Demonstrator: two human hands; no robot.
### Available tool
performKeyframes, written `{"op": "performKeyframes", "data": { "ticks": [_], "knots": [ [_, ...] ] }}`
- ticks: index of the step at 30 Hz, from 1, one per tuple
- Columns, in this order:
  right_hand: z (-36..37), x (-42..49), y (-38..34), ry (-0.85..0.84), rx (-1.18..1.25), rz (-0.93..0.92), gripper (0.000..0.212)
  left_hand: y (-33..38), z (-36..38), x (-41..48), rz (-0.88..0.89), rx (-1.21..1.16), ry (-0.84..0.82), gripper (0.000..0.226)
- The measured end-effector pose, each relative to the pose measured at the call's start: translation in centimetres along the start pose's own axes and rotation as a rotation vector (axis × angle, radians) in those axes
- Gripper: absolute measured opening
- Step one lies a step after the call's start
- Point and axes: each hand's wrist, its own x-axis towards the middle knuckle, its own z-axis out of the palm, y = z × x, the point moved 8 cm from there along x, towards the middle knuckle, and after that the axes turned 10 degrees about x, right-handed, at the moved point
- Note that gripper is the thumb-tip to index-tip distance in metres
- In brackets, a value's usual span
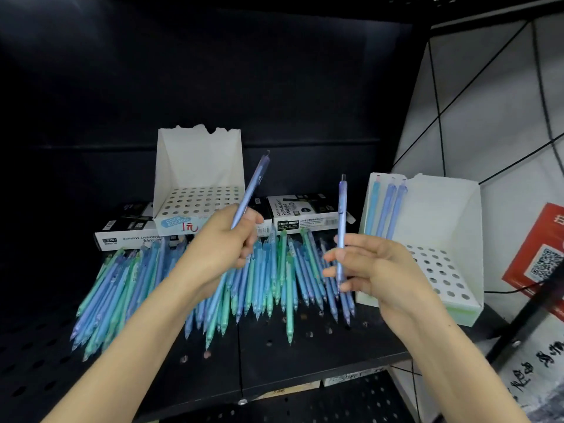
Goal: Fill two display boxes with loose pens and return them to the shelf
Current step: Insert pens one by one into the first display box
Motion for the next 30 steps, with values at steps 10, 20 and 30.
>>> {"op": "performKeyframes", "data": {
  "ticks": [10, 20, 30],
  "knots": [
    [-7.8, 1.2, -5.8, 0.369, -0.309, -0.374, 0.015, 2.7, 6.0, 1.3, 0.028, -0.310, -0.095, 0.022],
    [-8.8, 4.8, -5.4, 0.401, -0.671, -0.479, 0.006, 1.8, 8.6, 2.0, -0.054, -0.433, -0.220, 0.025],
    [-8.7, 6.0, -3.3, 0.406, -0.976, -0.319, 0.012, 1.7, 9.2, 1.4, -0.077, -0.556, -0.294, 0.022]
  ]
}}
